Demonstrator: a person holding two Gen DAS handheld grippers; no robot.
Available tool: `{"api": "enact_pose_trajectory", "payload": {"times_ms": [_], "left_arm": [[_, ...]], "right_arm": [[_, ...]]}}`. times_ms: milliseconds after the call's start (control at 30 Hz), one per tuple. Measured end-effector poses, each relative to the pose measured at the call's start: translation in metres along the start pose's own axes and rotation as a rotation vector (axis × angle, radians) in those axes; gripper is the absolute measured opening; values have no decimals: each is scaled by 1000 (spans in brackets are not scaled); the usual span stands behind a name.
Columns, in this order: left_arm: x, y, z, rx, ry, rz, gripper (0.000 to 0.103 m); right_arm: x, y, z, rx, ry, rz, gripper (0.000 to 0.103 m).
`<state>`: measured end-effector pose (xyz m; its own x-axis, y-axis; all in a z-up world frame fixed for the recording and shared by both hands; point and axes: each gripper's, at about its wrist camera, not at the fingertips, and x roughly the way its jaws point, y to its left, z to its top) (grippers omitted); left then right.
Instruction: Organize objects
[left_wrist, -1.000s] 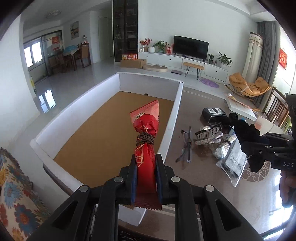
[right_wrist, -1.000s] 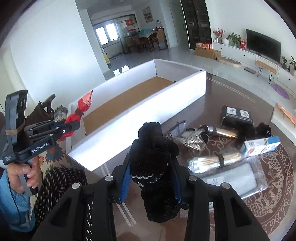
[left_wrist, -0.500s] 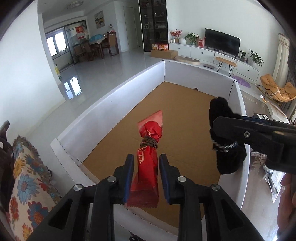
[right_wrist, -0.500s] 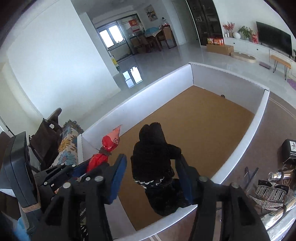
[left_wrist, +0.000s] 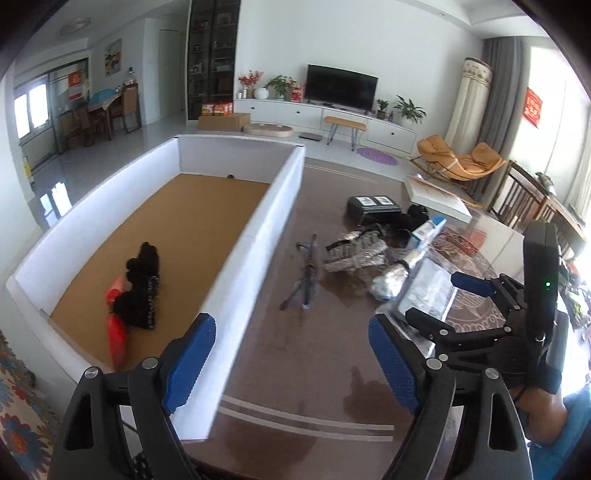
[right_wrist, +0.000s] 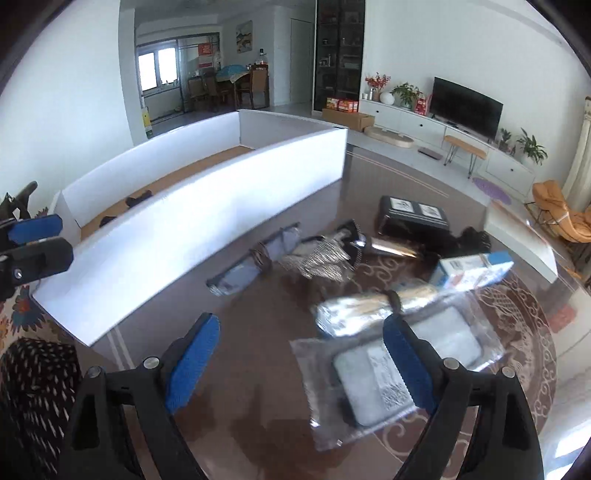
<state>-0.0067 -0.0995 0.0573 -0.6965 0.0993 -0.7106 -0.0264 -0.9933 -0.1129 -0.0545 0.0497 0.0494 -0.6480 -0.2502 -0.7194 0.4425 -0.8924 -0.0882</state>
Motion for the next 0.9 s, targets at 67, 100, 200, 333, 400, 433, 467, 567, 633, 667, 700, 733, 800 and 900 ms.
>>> {"api": "enact_pose_trajectory", "payload": {"times_ms": [67,100,200,333,400,433,467,567,633,667,700,733,800,900], "left_arm": [[12,-40,-11,52,40,-68,88],[22,-58,-15,78,67,-85,88],[58,-97,-27,130,152,-83,88],[89,-112,-44,131,208,-51,88],[94,-111,-51,140,206,-27,88],[94,-109,-54,149,201,-10,88],[96,-106,-56,152,201,7,88],[98,-91,-57,93,207,-9,88],[100,-87,-57,71,204,-9,88],[102,-87,-58,68,207,-2,88],[105,-87,-58,67,214,0,88],[106,-88,-59,68,220,-2,88],[108,-89,-59,70,226,-2,88],[110,-91,-61,79,232,9,88]], "right_arm": [[-12,-36,-35,58,23,-75,91],[-17,-54,-51,96,43,-100,92],[-24,-96,-92,201,105,-163,92],[-26,-122,-123,288,141,-234,92],[-24,-129,-128,339,143,-229,93],[-24,-131,-127,355,142,-229,93],[-22,-132,-126,363,144,-231,94],[-21,-133,-125,386,153,-227,98],[-19,-134,-126,397,162,-235,103],[-19,-134,-126,395,163,-239,103],[-19,-133,-126,394,164,-241,103],[-19,-133,-126,394,164,-240,103],[-18,-133,-126,394,164,-240,103],[-18,-133,-126,394,164,-240,103]]}}
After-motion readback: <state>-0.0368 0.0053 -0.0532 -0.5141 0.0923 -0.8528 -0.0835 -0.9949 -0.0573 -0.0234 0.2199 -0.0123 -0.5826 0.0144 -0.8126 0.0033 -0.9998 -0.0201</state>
